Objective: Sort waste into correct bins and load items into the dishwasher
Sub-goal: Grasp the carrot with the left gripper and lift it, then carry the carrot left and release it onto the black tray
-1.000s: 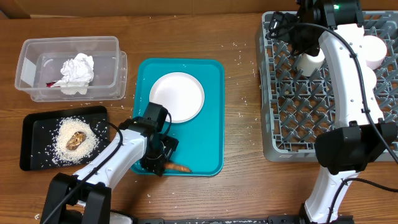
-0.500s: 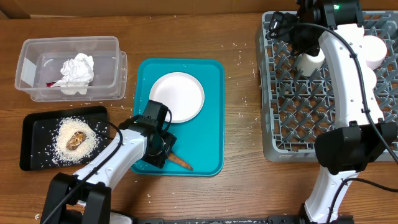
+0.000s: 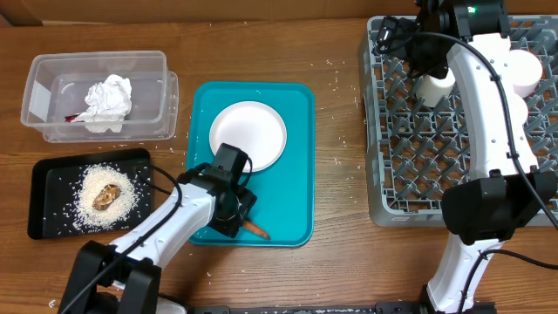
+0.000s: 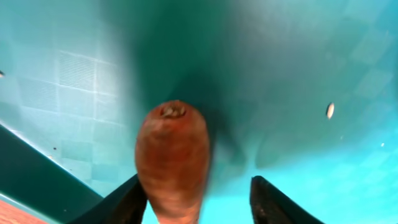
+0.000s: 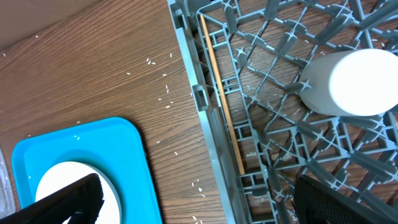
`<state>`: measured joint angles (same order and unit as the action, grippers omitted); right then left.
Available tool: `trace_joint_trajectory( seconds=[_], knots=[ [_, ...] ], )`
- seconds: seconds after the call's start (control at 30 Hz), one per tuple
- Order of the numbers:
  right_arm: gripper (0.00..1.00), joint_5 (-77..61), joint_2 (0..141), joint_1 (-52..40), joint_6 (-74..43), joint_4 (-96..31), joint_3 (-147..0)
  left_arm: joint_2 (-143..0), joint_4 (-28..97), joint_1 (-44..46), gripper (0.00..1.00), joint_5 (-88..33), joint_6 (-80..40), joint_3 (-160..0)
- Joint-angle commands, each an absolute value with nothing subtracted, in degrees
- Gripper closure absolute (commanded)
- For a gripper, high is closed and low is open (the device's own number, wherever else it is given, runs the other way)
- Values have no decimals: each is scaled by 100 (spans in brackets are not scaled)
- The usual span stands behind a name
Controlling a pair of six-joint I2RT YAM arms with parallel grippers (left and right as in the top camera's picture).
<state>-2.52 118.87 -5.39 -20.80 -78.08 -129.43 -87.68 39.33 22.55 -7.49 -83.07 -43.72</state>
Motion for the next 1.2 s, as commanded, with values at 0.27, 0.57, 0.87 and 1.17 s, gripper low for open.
trace_joint_trajectory(
  seconds=[0.27, 0.57, 0.87, 1.17],
  knots=[
    [0, -200, 11802, -561, -2086, -7795, -13058, -9223, 3905, 2292, 66, -707, -8381, -4322],
    [0, -200, 11802, -561, -2086, -7795, -13056, -9190, 3913, 2272, 77, -878, -8103, -4366],
    [0, -200, 11802, -561, -2086, -7795, -13058, -8801, 4499, 1459, 81, -805, -7432, -4917],
    [0, -200, 11802, -561, -2086, -7795, -13056, -8167, 5492, -163, 79, 373, -6569, -5872]
  ],
)
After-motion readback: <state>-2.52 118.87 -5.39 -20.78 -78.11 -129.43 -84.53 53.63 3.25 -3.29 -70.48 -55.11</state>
